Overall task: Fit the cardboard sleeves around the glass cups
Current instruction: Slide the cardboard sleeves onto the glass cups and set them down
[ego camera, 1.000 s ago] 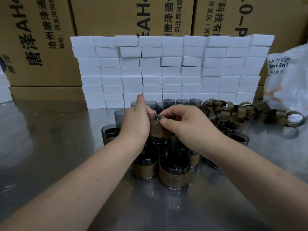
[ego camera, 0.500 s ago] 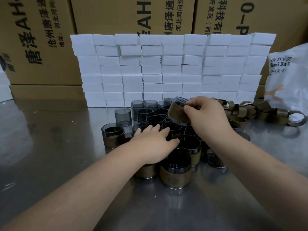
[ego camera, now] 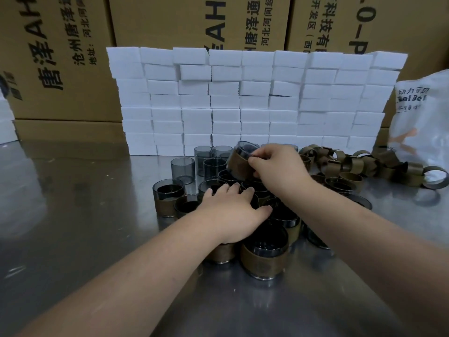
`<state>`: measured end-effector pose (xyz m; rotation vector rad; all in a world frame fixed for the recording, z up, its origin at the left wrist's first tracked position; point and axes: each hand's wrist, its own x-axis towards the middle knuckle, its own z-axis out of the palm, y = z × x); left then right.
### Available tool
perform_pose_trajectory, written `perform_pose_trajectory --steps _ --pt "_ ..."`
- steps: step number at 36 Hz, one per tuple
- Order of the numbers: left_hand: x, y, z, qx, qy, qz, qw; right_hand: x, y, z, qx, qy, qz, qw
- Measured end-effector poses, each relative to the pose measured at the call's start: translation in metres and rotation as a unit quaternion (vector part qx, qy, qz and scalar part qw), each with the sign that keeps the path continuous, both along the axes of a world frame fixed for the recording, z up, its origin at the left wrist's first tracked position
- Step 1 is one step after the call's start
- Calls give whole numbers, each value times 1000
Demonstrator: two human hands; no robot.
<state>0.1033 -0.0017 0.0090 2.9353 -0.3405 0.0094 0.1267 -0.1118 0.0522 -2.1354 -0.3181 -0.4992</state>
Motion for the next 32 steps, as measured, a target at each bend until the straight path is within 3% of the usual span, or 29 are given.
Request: perform_pose_trajectory --steps 10,19,26,32 --pt "1 1 -1 -10 -5 -18 1000 34 64 19 -104 32 78 991" --pt "-2 1 3 27 -6 -35 999 52 87 9 -327 46 71 941" --pt "-4 1 7 49 6 -36 998 56 84 2 -403 70 75 910" --pt "-5 1 7 62 11 -38 997 58 84 0 -418 67 67 903"
